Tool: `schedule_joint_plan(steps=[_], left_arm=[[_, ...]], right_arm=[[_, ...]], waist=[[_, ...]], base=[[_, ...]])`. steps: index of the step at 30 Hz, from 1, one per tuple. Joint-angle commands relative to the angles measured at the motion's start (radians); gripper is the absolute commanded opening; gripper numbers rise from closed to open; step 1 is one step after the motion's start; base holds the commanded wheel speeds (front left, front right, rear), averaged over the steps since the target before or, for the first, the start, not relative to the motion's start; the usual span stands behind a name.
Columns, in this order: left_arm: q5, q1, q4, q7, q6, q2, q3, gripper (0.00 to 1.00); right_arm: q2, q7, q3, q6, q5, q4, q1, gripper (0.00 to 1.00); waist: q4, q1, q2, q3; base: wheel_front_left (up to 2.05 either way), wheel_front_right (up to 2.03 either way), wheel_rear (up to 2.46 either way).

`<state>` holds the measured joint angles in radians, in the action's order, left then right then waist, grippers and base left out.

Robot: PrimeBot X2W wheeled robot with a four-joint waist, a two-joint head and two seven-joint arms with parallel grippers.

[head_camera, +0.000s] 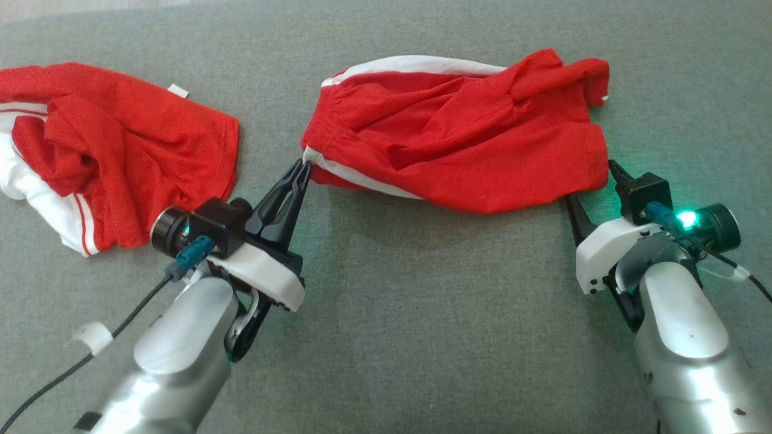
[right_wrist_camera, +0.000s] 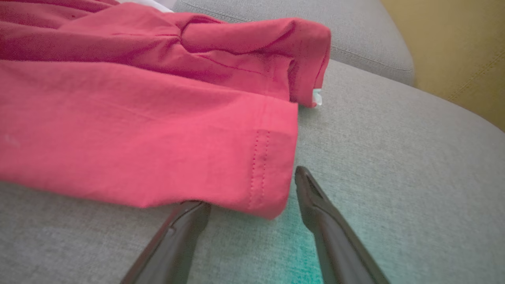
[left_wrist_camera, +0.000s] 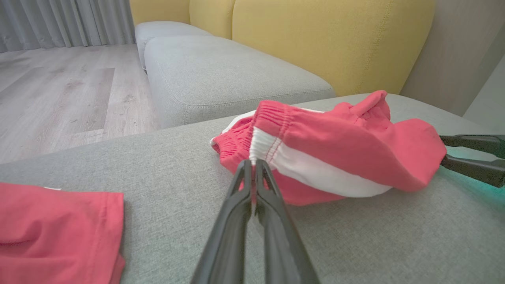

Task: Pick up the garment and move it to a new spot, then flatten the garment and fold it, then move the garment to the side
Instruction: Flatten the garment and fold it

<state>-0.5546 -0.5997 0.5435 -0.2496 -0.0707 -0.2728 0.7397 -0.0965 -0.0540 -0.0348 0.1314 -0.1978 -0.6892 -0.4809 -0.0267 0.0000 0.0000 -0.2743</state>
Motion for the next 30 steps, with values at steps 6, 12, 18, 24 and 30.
schedule_joint_plan(steps=[6,12,18,24,30], left_arm=[[0.007,-0.002,-0.024,-0.012,0.001,-0.021,-0.051,0.0],[0.008,0.003,-0.023,-0.012,0.001,-0.021,-0.058,0.0],[0.01,0.003,-0.024,-0.012,-0.002,-0.019,-0.065,0.0],[0.014,-0.003,-0.021,-0.012,-0.005,-0.016,-0.069,0.0],[0.018,-0.008,-0.017,-0.012,-0.009,-0.011,-0.071,0.0]], right_arm=[[-0.002,-0.014,-0.036,-0.001,0.013,0.063,-0.009,1.0],[-0.005,0.004,-0.047,-0.001,0.031,0.117,0.011,1.0],[-0.009,0.034,-0.056,-0.001,0.059,0.19,0.037,1.0],[-0.006,0.064,-0.064,-0.001,0.101,0.234,0.054,1.0],[-0.008,0.079,-0.08,-0.001,0.129,0.245,0.066,0.31]], waist=[[0.011,0.0,0.0,0.017],[0.019,0.0,0.0,0.024],[0.024,0.0,0.0,0.022],[0.021,0.0,0.0,0.018],[0.015,0.0,0.0,0.017]], base=[[0.0,0.0,0.0],[0.0,0.0,0.0],[0.0,0.0,0.0],[0.0,0.0,0.0],[0.0,0.0,0.0]])
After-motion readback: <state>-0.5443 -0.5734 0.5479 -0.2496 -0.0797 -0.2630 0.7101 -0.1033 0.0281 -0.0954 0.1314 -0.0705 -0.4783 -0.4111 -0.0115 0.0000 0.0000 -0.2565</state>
